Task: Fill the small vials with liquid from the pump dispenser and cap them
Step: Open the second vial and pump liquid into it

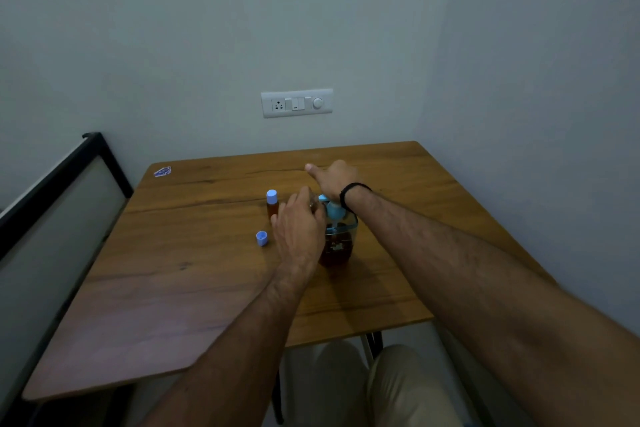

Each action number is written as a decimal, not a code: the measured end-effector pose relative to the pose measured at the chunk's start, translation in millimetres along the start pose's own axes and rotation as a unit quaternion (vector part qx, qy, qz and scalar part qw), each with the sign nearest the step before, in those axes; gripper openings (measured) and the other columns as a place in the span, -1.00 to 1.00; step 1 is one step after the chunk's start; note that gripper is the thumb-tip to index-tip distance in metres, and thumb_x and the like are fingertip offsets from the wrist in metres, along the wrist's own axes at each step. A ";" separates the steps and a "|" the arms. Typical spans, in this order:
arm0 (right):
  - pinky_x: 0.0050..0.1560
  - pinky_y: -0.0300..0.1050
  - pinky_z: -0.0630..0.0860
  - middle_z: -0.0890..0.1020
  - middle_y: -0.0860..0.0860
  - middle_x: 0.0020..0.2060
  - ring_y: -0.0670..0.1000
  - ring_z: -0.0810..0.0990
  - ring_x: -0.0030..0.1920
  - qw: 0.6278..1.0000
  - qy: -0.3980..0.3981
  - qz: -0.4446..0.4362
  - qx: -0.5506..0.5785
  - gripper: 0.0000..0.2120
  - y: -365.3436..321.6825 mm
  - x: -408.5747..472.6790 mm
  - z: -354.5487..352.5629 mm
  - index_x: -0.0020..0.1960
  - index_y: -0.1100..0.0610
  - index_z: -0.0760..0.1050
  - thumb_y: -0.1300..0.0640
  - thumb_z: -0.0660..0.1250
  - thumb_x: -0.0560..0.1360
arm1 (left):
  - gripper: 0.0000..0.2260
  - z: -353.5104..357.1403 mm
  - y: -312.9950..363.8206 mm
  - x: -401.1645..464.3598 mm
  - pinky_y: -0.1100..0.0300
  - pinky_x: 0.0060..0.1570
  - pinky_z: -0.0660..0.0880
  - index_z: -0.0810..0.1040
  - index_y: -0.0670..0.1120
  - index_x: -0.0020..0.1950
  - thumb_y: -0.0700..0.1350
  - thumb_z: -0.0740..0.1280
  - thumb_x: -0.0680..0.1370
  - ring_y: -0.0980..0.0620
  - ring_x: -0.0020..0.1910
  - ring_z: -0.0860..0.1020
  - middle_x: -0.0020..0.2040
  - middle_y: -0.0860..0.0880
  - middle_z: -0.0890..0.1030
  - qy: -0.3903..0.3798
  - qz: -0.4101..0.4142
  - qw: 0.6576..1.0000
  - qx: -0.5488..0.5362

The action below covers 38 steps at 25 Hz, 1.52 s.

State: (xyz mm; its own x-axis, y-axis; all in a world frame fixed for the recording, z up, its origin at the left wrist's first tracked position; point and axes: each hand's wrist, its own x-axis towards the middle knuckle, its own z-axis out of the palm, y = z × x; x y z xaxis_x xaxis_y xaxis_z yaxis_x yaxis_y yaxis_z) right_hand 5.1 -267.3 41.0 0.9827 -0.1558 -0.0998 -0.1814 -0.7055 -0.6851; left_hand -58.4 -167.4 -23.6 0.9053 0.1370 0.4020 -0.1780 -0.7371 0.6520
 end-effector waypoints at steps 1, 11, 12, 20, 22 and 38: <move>-0.24 -0.11 0.43 0.61 0.04 -0.14 0.09 0.59 -0.08 0.999 -0.031 0.001 0.008 -0.39 -1.2 -1.9 -3.7 -0.05 0.18 0.57 -0.39 0.16 0.58 | -0.87 -0.5 0.8 -0.8 -0.02 0.03 0.50 0.40 0.05 -0.11 -0.04 0.26 0.63 0.05 -0.17 0.52 -0.20 0.09 0.51 -0.001 0.002 1.000 -0.004; -0.24 -0.10 0.42 0.61 0.03 -0.17 0.07 0.58 -0.13 1.000 -0.008 0.000 0.025 -0.32 0.0 -8.2 -2.2 -0.10 0.15 0.58 -0.44 0.06 0.58 | -0.87 0.9 0.5 0.4 0.04 0.02 0.47 0.40 0.03 -0.09 -0.04 0.26 0.65 0.04 -0.15 0.52 -0.18 0.06 0.52 -0.008 0.000 1.000 -0.008; -0.14 -0.05 0.44 0.62 0.06 -0.04 0.09 0.57 -0.04 0.999 -0.034 0.010 0.034 -0.23 -2.2 -8.5 -4.9 0.07 0.17 0.61 -0.49 0.02 0.55 | -0.87 -0.5 1.8 -0.5 0.05 0.01 0.45 0.40 0.03 -0.09 -0.03 0.26 0.65 0.04 -0.15 0.52 -0.18 0.07 0.52 -0.006 0.000 1.000 -0.008; -0.39 -0.14 0.34 0.51 -0.01 -0.37 -0.02 0.45 -0.38 0.999 0.027 0.000 0.017 -0.40 -1.3 -8.6 2.7 -0.30 0.08 0.43 -0.41 0.12 0.58 | -0.87 -0.5 0.3 -0.1 0.08 0.01 0.42 0.40 0.02 -0.10 -0.06 0.28 0.64 0.03 -0.14 0.52 -0.17 0.06 0.52 -0.003 -0.002 1.000 -0.003; -0.26 -0.09 0.43 0.59 0.04 -0.17 0.04 0.55 -0.19 0.999 -0.028 0.010 0.027 -0.29 -4.6 -9.2 -3.5 -0.14 0.09 0.55 -0.54 0.04 0.50 | -0.87 -1.1 0.1 -1.3 0.08 0.01 0.42 0.41 0.03 -0.10 -0.04 0.28 0.63 0.04 -0.14 0.52 -0.17 0.07 0.51 -0.005 0.001 1.000 -0.005; -0.36 -0.13 0.36 0.61 0.01 -0.30 0.02 0.55 -0.29 0.999 0.041 0.003 0.033 -0.38 6.2 -3.8 3.7 -0.20 0.14 0.55 -0.44 0.24 0.50 | -0.87 1.3 -2.3 -0.2 0.03 0.01 0.48 0.39 0.04 -0.10 -0.06 0.29 0.62 0.04 -0.15 0.53 -0.19 0.08 0.51 -0.001 0.003 1.000 0.002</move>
State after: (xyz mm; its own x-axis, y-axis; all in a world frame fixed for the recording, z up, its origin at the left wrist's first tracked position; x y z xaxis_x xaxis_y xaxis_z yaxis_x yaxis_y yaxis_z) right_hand 0.4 -268.6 34.5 0.9749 -0.2179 -0.0467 -0.1820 -0.6574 -0.7313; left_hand -57.7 -166.6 -26.0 0.9048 0.1318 0.4048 -0.1815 -0.7407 0.6469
